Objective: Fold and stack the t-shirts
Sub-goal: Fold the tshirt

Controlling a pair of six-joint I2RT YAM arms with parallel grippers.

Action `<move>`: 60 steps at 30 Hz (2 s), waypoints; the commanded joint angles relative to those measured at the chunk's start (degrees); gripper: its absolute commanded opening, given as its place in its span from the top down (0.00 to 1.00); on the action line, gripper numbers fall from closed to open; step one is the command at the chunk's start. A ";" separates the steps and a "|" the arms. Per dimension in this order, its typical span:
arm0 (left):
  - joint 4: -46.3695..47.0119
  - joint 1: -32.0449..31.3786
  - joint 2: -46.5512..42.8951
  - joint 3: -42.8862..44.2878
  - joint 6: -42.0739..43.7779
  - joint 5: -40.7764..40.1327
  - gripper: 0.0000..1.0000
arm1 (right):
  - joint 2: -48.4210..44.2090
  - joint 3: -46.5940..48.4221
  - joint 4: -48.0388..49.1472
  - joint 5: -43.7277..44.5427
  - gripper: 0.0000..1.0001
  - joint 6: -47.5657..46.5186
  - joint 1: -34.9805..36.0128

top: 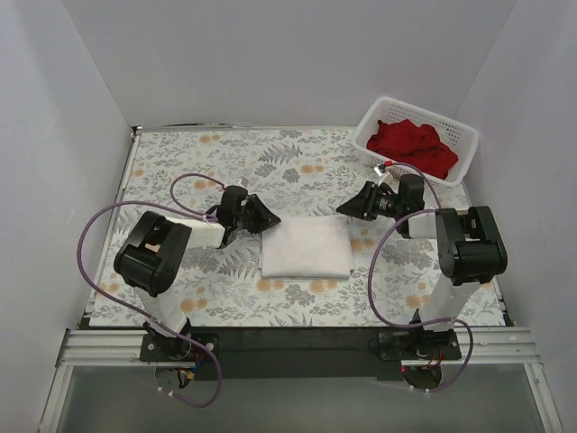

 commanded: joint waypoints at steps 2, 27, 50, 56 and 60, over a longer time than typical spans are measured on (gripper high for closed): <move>8.17 0.51 -6.13 -1.70 -0.60 1.09 0.84 | -6.95 -1.92 3.99 -1.69 0.53 1.68 0.54; 19.16 7.46 10.21 -2.41 -4.03 4.17 0.88 | 19.32 -0.34 31.76 0.95 0.54 15.65 1.25; 4.57 2.28 -22.65 -12.67 -3.58 -0.50 0.71 | -7.13 -17.03 27.28 -5.64 0.54 16.88 0.81; 9.04 -6.51 -22.58 -20.16 -6.92 0.39 0.78 | -4.69 -25.11 27.54 -6.52 0.54 12.67 0.81; 17.21 -7.13 -17.14 -27.79 -12.89 2.67 0.82 | -0.03 -27.49 27.63 -6.52 0.55 9.51 -0.67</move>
